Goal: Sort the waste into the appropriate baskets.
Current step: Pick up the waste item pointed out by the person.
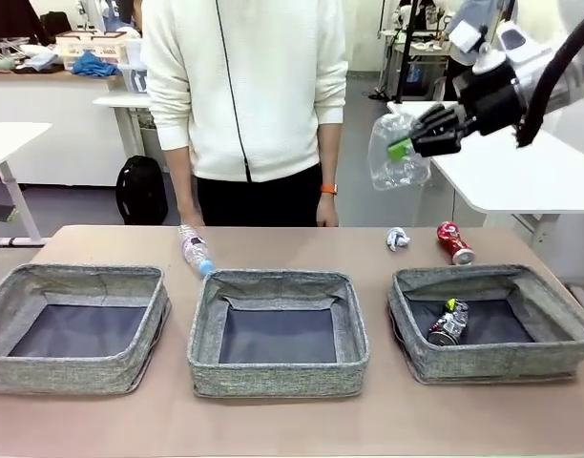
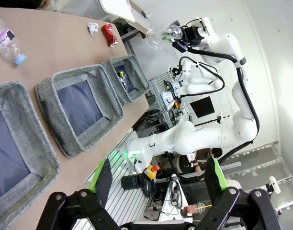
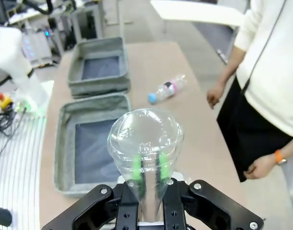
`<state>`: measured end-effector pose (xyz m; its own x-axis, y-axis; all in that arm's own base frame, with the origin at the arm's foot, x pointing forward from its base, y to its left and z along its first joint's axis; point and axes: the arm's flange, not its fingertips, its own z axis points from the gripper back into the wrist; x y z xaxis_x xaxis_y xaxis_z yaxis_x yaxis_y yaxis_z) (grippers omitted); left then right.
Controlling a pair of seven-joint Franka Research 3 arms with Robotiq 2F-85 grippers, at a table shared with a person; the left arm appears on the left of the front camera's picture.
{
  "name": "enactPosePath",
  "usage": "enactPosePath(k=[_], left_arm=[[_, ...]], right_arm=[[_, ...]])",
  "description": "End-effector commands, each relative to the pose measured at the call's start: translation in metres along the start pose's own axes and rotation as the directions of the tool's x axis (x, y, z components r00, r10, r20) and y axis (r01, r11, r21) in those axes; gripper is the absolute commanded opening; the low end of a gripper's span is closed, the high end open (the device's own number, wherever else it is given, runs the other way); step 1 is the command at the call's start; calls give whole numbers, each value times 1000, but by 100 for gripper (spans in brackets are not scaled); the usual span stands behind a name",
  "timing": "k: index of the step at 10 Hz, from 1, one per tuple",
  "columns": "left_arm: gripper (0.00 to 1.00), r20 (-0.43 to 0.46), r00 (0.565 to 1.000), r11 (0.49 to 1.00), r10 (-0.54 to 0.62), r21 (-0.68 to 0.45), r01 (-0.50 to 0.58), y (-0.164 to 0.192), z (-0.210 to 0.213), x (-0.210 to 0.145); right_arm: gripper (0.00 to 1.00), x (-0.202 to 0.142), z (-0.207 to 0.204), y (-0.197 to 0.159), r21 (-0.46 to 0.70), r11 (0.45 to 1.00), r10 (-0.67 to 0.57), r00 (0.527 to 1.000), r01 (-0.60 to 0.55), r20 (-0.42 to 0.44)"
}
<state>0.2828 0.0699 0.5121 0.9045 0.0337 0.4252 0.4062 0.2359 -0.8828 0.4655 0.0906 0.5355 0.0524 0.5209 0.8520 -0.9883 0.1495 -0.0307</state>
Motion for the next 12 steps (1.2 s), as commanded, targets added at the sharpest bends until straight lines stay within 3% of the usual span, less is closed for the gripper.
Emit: enactPosePath(k=[1,3,4,5,6,8,10,11,12], left_arm=[[100,9,1000,1000,-5,-17,5,-2,-1,1],[100,9,1000,1000,-5,-17,5,-2,-1,1],[100,9,1000,1000,-5,-17,5,-2,-1,1],[100,9,1000,1000,-5,-17,5,-2,-1,1],[100,9,1000,1000,-5,-17,5,-2,-1,1],[100,9,1000,1000,-5,-17,5,-2,-1,1],[100,9,1000,1000,-5,-17,5,-2,-1,1],[100,9,1000,1000,-5,-17,5,-2,-1,1],[100,9,1000,1000,-5,-17,5,-2,-1,1]], right_arm=[[14,-19,-10,-18,39,999,7,1000,-7,8],[15,-14,-8,-7,15,1000,-10,1000,10,-4],[15,6,-16,-7,75,993,-81,994,87,-78],[15,41,-13,4,140,962,-205,960,233,-193],[15,71,-14,20,98,912,-329,853,398,-407],[15,121,-28,60,-42,838,-445,635,545,-632],[15,143,-43,95,-146,812,-484,512,565,-710],[15,150,-49,110,-256,802,-514,407,539,-755],[15,159,-55,131,-424,766,-586,255,483,-769]])
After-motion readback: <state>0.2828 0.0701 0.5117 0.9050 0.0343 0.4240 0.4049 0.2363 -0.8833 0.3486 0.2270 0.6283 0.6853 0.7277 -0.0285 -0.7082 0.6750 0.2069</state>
